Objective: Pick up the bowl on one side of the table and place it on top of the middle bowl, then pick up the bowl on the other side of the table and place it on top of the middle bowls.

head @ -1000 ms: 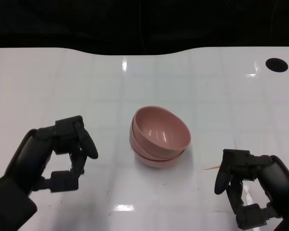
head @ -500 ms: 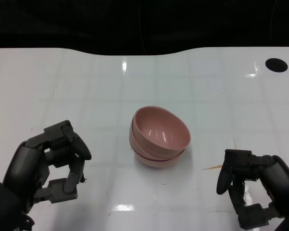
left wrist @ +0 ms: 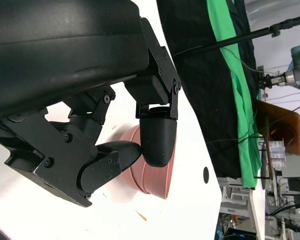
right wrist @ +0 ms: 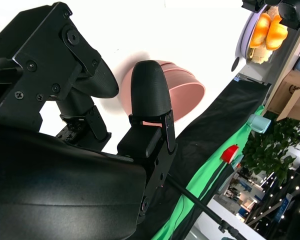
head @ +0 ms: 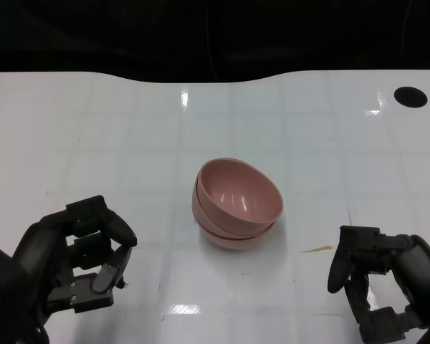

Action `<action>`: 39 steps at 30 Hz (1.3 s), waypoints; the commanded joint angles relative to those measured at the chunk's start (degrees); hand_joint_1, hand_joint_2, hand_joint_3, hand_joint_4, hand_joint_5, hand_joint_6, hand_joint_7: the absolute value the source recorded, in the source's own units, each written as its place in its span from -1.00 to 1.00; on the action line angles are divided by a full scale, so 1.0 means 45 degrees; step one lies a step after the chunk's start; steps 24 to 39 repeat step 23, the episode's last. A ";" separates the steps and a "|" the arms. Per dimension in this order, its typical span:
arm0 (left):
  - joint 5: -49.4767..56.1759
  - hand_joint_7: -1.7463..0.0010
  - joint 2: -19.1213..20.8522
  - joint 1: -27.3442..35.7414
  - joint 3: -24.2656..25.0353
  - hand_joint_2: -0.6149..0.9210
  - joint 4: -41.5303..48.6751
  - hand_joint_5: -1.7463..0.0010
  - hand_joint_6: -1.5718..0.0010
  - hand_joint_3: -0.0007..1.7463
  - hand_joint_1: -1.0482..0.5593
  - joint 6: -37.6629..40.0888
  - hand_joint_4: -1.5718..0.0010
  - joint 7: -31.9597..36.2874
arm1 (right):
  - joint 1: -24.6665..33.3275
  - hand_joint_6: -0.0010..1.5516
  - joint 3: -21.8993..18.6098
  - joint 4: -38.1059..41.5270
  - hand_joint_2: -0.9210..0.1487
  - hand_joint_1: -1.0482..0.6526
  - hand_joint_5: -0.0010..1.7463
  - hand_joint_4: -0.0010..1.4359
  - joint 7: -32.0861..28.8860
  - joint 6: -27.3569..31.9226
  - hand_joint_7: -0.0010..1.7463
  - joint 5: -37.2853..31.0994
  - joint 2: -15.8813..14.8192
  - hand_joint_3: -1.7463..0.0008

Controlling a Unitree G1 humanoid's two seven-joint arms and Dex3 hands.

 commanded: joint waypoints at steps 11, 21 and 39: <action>0.0105 -0.50 0.0278 0.0112 0.0061 0.39 -0.0266 -0.94 -0.07 0.33 0.09 0.0051 -0.09 -0.0218 | 0.0093 0.07 -0.0251 -0.0177 0.26 0.27 0.97 0.21 -0.0102 0.0296 0.62 0.0258 -0.0084 -0.82; 0.0580 -0.59 0.0334 -0.0266 -0.0007 0.33 0.0363 -0.95 0.00 0.44 0.07 -0.0769 -0.11 -0.0270 | -0.0245 0.07 -0.0290 0.0073 0.25 0.26 1.00 0.20 -0.0180 0.0449 0.60 0.0390 -0.0030 -0.79; 0.0721 -0.66 0.0276 -0.0331 -0.0068 0.29 0.0315 -0.95 0.00 0.56 0.10 -0.0804 -0.16 -0.0196 | -0.0282 0.07 -0.0356 0.0008 0.26 0.27 0.98 0.20 -0.0206 0.0598 0.60 0.0456 -0.0010 -0.79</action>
